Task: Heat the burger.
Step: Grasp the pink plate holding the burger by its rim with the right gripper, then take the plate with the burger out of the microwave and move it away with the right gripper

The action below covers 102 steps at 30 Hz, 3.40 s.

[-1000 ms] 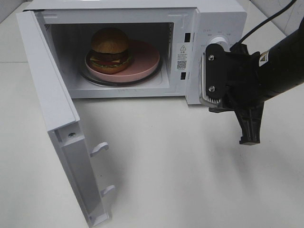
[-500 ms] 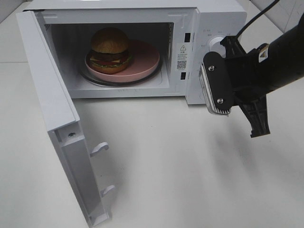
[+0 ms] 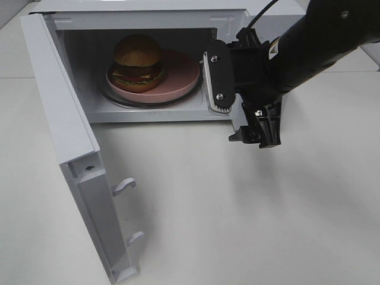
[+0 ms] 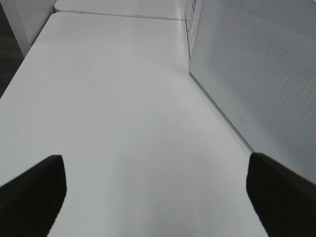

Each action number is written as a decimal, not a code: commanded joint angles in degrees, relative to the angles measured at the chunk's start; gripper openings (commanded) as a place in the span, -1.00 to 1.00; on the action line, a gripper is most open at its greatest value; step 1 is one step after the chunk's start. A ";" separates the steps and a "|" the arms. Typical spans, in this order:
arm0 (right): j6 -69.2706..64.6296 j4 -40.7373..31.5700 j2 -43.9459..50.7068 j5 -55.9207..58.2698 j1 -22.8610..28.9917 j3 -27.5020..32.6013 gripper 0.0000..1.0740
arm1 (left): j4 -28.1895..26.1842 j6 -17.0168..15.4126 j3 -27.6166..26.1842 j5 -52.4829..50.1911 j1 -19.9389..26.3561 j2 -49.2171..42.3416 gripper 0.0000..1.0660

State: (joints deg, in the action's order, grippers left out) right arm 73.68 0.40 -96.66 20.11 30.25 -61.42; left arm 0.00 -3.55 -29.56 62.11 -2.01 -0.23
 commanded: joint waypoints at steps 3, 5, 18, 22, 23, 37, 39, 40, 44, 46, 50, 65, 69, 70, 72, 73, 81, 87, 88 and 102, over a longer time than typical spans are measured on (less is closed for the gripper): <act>-2.58 2.52 -4.70 0.29 1.78 -4.53 0.89 | -0.57 0.00 0.00 -0.97 0.17 -0.80 0.71; -2.58 2.64 -5.44 0.23 1.89 -5.33 0.89 | -0.57 0.00 0.00 -0.97 0.17 -0.80 0.71; -6.59 8.71 -13.52 -1.83 3.04 -13.69 0.85 | -0.57 0.00 0.00 -0.97 0.17 -0.80 0.71; -9.91 11.40 -15.47 -3.15 3.78 -15.70 0.83 | -0.57 0.00 0.00 -0.97 0.17 -0.80 0.71; -11.06 12.66 -16.96 -3.21 4.24 -17.25 0.82 | -0.57 0.00 0.00 -0.97 0.17 -0.80 0.71; -12.15 12.72 -26.81 -3.09 4.41 -27.56 0.76 | -0.57 0.00 0.00 -0.97 0.17 -0.80 0.71; -12.20 11.92 -28.13 -3.04 4.41 -28.99 0.76 | -0.57 0.00 0.00 -0.97 0.17 -0.80 0.71; -12.26 11.86 -29.56 -2.81 4.41 -30.48 0.75 | -0.57 0.00 0.00 -0.97 0.17 -0.80 0.71; -13.18 11.80 -31.57 -2.52 4.41 -32.95 0.74 | -0.57 0.00 0.00 -0.97 0.17 -0.80 0.71; -14.38 11.80 -32.66 -2.58 4.41 -34.61 0.73 | -0.57 0.00 0.00 -0.97 0.17 -0.80 0.71; -16.84 11.52 -34.66 -2.41 4.41 -37.30 0.70 | -0.57 0.00 0.00 -0.97 0.17 -0.80 0.71; -16.73 7.33 -36.38 -1.26 4.24 -38.62 0.34 | -0.57 0.00 0.00 -0.97 0.17 -0.80 0.71; -16.73 7.33 -36.38 -1.26 4.24 -38.62 0.07 | -0.57 0.00 0.00 -0.97 0.17 -0.80 0.71; -16.73 7.33 -36.38 -1.26 4.24 -38.62 0.07 | -0.57 0.00 0.00 -0.97 0.17 -0.80 0.71; -16.73 7.33 -36.38 -0.97 4.24 -38.62 -0.11 | -0.57 0.00 0.00 -0.97 0.17 -0.80 0.71; -16.73 7.05 -36.38 -0.69 4.24 -38.62 -0.31 | -0.57 0.00 0.00 -0.97 0.17 -0.80 0.71; -16.73 5.79 -35.92 0.63 4.24 -38.62 -1.00 | -0.57 0.00 0.00 -0.97 0.17 -0.80 0.71; -16.67 5.79 -35.52 1.78 4.24 -38.62 -1.00 | -0.57 0.00 0.00 -0.97 0.17 -0.80 0.71; -16.67 5.56 -35.35 2.23 4.24 -38.62 -1.00 | -0.57 0.00 0.00 -0.97 0.17 -0.80 0.71; -7.45 1.09 -32.83 9.11 4.41 -38.62 -1.00 | -0.57 0.00 0.00 -0.97 0.17 -0.80 0.71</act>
State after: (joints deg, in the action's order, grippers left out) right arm 65.55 2.06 -130.63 27.27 34.78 -99.92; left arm 0.00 -3.55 -29.56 62.11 -2.01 -0.23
